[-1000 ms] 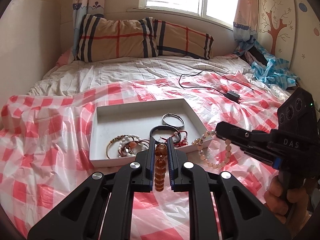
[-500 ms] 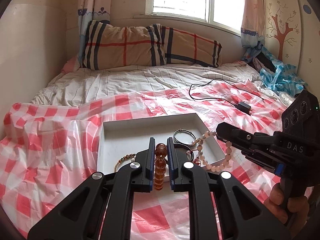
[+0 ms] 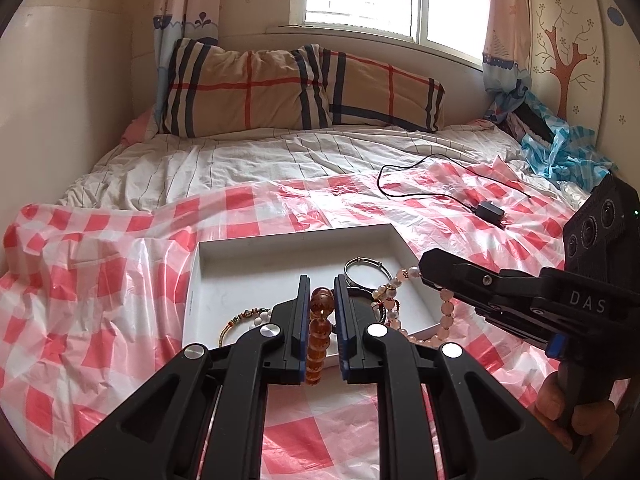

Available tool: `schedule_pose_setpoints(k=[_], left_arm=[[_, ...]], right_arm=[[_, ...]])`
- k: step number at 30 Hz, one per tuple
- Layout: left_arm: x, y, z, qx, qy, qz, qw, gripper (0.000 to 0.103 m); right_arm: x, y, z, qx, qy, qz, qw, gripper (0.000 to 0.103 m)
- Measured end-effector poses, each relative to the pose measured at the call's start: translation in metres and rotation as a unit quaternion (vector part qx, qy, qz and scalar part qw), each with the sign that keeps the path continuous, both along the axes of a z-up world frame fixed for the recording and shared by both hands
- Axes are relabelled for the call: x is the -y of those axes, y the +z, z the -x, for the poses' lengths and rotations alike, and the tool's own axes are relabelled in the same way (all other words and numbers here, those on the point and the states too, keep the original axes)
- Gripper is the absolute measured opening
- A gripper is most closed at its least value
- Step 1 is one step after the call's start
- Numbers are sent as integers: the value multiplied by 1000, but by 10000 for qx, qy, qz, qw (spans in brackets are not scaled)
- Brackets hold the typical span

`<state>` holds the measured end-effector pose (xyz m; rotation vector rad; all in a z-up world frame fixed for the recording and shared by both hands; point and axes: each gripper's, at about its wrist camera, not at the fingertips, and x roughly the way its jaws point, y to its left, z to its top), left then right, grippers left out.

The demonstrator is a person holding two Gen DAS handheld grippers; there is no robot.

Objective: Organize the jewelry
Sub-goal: 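Carry the amber bracelet over the tray with left gripper while right gripper brings pearl bracelet, then lower the amber bracelet into the tray with left gripper while right gripper lowers pearl bracelet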

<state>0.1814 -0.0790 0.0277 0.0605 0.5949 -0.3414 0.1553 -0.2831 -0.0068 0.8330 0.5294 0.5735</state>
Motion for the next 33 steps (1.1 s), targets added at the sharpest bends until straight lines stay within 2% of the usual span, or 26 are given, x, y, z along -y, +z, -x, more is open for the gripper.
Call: schedule_pose_setpoints(k=[33], left_arm=[[10,-19,-31,-70,252,65,9996,11]], right_arm=[[-9,0,-35,-45,2,217,9998,9]])
